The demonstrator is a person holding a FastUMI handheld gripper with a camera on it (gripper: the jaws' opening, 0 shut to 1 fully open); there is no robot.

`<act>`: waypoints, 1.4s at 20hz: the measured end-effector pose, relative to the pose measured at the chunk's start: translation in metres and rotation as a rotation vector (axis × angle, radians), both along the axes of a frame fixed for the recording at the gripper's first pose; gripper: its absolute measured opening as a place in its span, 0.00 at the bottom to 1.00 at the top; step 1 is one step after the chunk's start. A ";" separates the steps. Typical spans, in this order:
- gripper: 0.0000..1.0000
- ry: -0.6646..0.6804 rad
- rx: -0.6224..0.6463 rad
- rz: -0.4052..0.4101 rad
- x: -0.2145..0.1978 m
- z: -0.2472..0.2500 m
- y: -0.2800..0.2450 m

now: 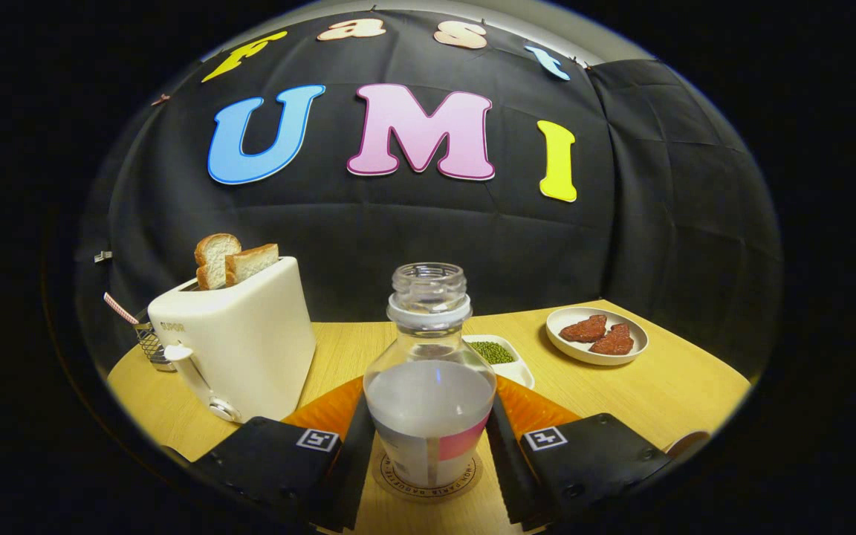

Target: Take the bottle from table, then pour the juice into the cup, finally place the bottle on the coaster

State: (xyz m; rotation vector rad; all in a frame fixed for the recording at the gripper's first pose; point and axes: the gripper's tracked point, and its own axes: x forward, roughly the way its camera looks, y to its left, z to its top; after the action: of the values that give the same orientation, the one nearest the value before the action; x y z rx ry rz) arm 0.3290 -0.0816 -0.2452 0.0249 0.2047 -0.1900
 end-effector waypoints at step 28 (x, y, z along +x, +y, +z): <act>0.97 -0.071 -0.057 -0.037 -0.182 0.144 0.020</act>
State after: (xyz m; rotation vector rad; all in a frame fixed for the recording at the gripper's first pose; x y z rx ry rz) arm 0.1465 -0.0614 -0.1011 -0.0215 0.1283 -0.2312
